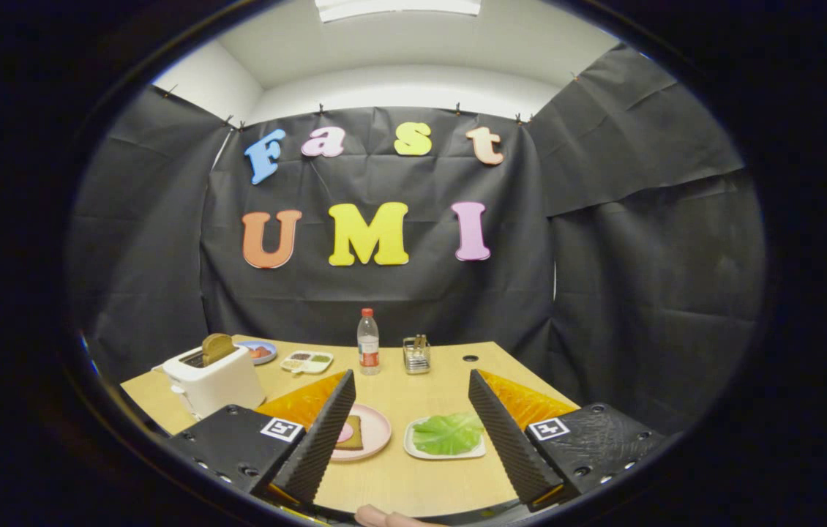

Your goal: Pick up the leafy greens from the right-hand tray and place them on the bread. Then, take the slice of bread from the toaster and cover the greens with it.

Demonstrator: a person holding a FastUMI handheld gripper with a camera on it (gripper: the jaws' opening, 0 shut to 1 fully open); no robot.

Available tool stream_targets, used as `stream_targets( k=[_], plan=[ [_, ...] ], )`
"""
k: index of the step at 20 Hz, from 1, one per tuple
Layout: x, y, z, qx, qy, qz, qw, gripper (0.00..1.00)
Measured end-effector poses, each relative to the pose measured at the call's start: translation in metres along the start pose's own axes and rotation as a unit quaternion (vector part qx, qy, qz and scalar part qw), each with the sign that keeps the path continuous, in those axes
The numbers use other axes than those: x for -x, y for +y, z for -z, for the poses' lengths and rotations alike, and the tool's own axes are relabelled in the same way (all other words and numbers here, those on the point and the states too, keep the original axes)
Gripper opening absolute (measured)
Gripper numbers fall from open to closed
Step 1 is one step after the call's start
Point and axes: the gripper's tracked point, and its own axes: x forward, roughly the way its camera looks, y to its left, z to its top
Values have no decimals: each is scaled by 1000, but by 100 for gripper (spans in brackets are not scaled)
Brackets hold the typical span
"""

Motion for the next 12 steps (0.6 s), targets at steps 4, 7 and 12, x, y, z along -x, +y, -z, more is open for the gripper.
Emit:
stream_targets(
  k=[4,7,12],
  plan=[
    [-31,-26,18,3,35,20,999,96],
    [-58,-48,33,16,56,37,998,96],
    [-113,-81,73,-4,125,53,991,96]
  ],
)
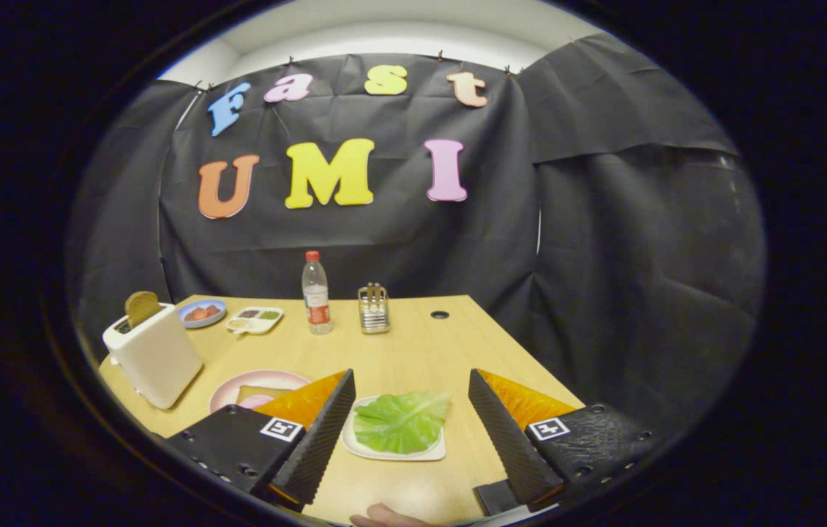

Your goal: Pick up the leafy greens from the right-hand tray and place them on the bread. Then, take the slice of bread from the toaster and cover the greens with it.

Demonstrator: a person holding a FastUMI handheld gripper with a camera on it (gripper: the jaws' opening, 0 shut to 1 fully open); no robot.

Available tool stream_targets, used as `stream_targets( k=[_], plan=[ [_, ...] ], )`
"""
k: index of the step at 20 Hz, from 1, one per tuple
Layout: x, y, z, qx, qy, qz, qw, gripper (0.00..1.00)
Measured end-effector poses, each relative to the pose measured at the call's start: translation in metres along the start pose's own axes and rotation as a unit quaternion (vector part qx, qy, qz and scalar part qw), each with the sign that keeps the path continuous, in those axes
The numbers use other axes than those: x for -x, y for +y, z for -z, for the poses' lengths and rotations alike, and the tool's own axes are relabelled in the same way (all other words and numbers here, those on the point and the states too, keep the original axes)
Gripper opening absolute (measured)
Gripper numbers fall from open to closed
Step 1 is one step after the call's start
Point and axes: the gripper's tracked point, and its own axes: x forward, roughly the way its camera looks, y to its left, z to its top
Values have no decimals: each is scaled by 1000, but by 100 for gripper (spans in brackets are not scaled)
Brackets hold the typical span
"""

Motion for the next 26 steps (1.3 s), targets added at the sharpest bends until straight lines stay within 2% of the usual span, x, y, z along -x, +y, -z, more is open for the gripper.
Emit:
stream_targets(
  k=[3,7,10,13,17,20,23,24,26],
  plan=[
    [-41,-12,22,-35,56,4,998,96],
    [-86,-34,56,-72,112,33,991,95],
    [-110,-32,83,-100,155,28,982,95],
    [-129,-34,98,-99,178,28,979,95],
    [-146,-30,109,-89,200,27,975,83],
    [-150,-25,112,-64,206,21,976,65],
    [-150,-22,120,-60,225,13,972,59],
    [-151,-23,118,-62,224,13,973,38],
    [-151,-31,115,-42,216,29,975,27]
  ],
)
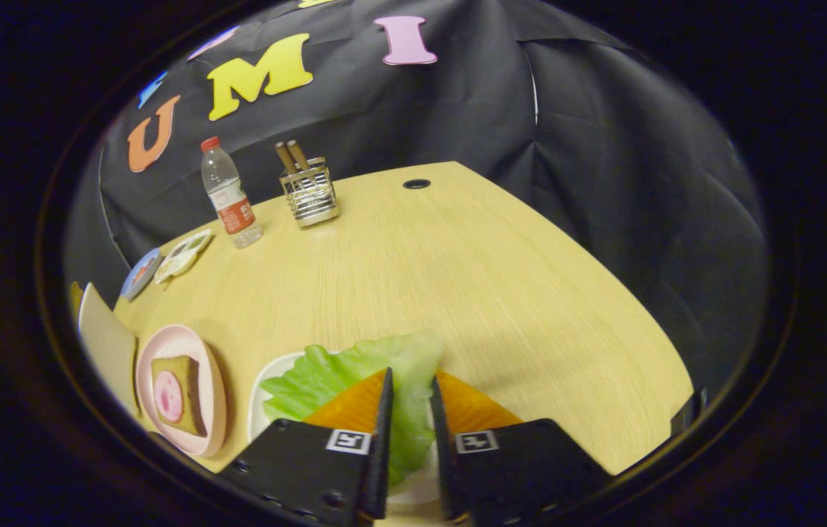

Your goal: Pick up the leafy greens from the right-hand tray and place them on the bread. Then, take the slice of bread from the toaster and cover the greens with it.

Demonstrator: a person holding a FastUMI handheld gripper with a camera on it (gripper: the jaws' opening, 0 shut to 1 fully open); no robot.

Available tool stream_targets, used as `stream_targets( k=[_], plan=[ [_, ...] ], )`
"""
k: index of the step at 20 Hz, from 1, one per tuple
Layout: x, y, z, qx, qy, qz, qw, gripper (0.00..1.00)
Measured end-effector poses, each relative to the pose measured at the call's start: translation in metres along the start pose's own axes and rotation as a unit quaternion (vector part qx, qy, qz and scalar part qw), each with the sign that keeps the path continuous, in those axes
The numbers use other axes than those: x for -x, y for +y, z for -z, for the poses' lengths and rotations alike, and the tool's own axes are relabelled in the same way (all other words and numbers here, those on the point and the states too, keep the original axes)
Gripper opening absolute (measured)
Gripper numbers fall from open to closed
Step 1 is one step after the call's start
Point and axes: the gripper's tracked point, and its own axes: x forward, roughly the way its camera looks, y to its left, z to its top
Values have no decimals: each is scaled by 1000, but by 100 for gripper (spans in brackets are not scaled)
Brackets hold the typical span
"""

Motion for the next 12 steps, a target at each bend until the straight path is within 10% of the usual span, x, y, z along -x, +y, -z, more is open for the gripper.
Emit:
stream_targets(
  k=[5,6,12],
  plan=[
    [5,-15,-6,58,-26,39,997,21],
    [7,-13,-5,58,-24,34,997,3],
    [35,-6,-18,53,-51,28,997,0]
  ],
)
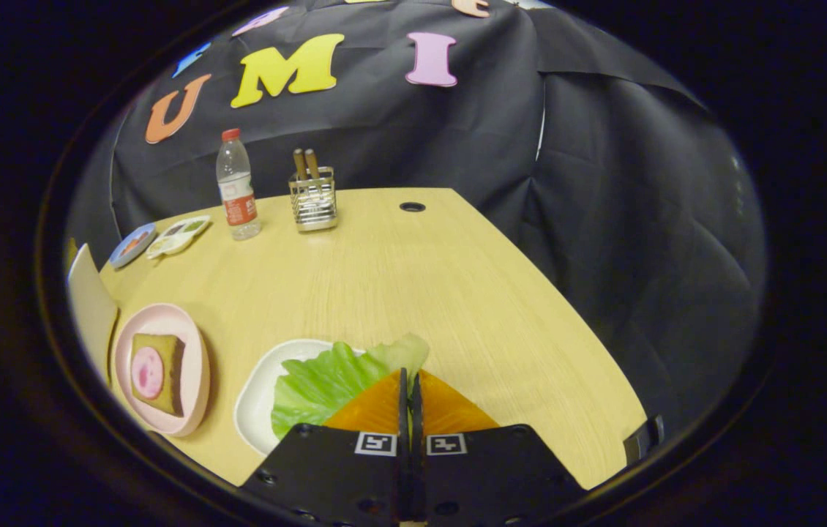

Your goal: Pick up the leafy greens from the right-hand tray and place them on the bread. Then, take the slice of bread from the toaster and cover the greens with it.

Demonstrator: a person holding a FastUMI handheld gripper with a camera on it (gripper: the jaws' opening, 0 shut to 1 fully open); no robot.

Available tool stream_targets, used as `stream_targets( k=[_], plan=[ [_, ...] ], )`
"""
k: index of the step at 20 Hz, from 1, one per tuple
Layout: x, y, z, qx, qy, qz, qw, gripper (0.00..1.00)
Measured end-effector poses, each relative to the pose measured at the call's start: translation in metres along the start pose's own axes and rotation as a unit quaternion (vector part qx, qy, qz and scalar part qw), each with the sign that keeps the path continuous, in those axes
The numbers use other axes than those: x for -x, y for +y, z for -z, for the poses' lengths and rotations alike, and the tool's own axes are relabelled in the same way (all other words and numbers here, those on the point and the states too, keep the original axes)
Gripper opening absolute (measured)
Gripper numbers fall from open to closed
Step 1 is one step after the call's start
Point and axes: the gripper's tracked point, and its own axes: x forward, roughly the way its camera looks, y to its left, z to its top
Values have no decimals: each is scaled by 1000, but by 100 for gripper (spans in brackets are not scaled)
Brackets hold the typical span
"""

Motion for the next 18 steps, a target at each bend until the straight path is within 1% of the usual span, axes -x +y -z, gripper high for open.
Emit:
stream_targets(
  k=[3,9,12,18],
  plan=[
    [14,4,-9,6,-16,0,1000,0],
    [59,31,-28,25,-51,-22,998,0],
    [81,50,-37,34,-67,-33,997,0],
    [120,106,-39,79,-97,-55,991,0]
  ],
)
